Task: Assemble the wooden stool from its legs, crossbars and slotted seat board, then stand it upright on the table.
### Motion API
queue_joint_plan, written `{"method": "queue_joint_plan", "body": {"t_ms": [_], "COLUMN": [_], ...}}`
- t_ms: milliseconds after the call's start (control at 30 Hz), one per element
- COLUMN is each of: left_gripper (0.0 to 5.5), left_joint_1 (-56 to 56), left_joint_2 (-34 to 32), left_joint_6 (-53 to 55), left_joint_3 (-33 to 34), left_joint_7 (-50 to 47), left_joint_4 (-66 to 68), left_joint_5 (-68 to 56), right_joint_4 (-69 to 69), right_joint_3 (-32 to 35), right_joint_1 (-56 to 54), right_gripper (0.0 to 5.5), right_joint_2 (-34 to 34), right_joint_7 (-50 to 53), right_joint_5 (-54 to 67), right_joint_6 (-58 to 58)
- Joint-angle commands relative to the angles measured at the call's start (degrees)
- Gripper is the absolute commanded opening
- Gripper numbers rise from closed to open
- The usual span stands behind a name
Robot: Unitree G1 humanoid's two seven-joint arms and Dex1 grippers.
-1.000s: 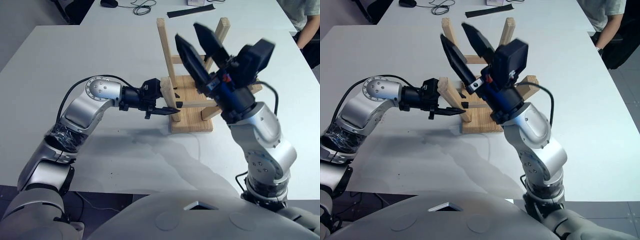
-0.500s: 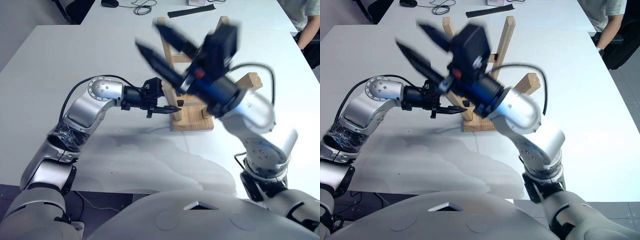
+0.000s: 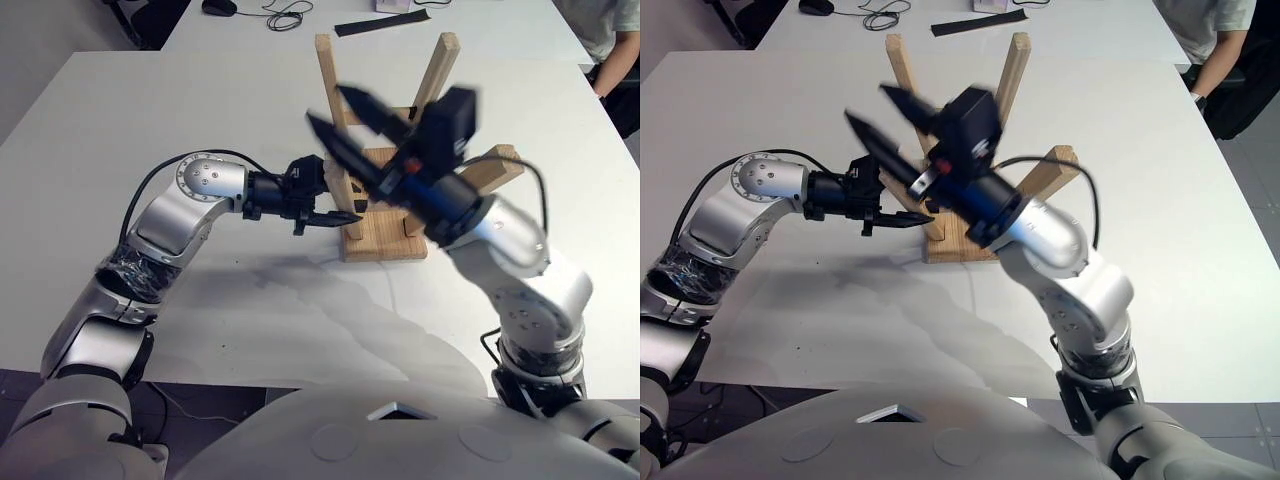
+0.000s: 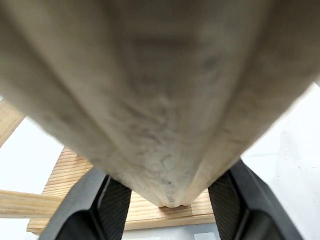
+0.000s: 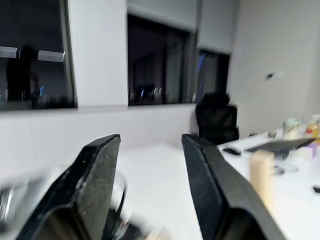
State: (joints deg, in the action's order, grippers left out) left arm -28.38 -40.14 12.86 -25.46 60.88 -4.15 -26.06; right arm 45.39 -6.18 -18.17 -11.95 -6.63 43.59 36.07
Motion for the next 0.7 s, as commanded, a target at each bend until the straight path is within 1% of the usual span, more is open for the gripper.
{"method": "queue_joint_plan", "body": {"t_ms": [33, 100, 133, 200, 233, 267, 333, 367, 500, 633, 700], "left_gripper": [2.06, 2.06, 2.06, 2.06, 2.06, 2.06, 2.06, 2.41, 2.97, 3.55, 3.58], "left_joint_1": [5.25, 5.83, 5.99, 6.35, 6.43, 6.51, 6.72, 6.86, 7.14, 7.58, 7.75], "left_joint_2": [-7.16, -7.88, -8.05, -8.15, -8.0, -7.8, -7.36, -7.23, -6.41, -6.01, -5.34], "left_joint_6": [5.57, 5.94, 5.96, 6.04, 5.94, 6.01, 5.75, 6.1, 6.49, 3.33, 2.75], "left_joint_3": [-2.23, -1.24, -0.95, -0.46, -0.29, -0.12, -0.08, -0.08, 0.52, 1.65, 3.26], "left_joint_7": [-1.17, -0.94, -0.81, -0.92, -1.08, -1.42, -1.77, -1.52, -0.19, 0.64, -0.34], "left_joint_4": [3.59, 2.84, 2.68, 2.41, 2.49, 2.56, 2.52, 2.22, 2.11, 5.4, 6.69], "left_joint_5": [11.21, 10.53, 10.39, 10.28, 10.36, 10.43, 10.65, 10.18, 11.6, 14.75, 15.37], "right_joint_4": [-3.04, -8.22, -11.25, -16.83, -19.31, -21.25, -23.09, -23.16, -22.89, -24.8, -26.79], "right_joint_3": [22.48, 29.81, 31.71, 32.94, 31.15, 29.91, 26.29, 24.38, 18.55, 14.53, 13.91], "right_joint_1": [-7.93, -7.82, -6.15, -2.24, 0.97, 3.36, 7.59, 9.11, 13.17, 16.5, 17.72], "right_gripper": [2.28, 2.28, 2.28, 2.28, 2.28, 2.28, 2.28, 2.24, 2.24, 2.24, 2.24], "right_joint_2": [-7.82, -12.97, -15.74, -19.03, -20.63, -20.85, -19.75, -18.53, -15.43, -14.83, -14.21], "right_joint_7": [5.12, 3.93, 2.28, -0.38, -1.52, -2.61, -4.24, -4.88, -6.0, -7.93, -8.02], "right_joint_5": [12.85, 12.62, 8.95, 2.0, -4.13, -7.33, -12.5, -13.8, -18.86, -24.71, -26.97], "right_joint_6": [-0.88, -1.25, -2.08, -4.55, -7.47, -9.39, -12.92, -13.95, -16.86, -20.14, -21.84]}}
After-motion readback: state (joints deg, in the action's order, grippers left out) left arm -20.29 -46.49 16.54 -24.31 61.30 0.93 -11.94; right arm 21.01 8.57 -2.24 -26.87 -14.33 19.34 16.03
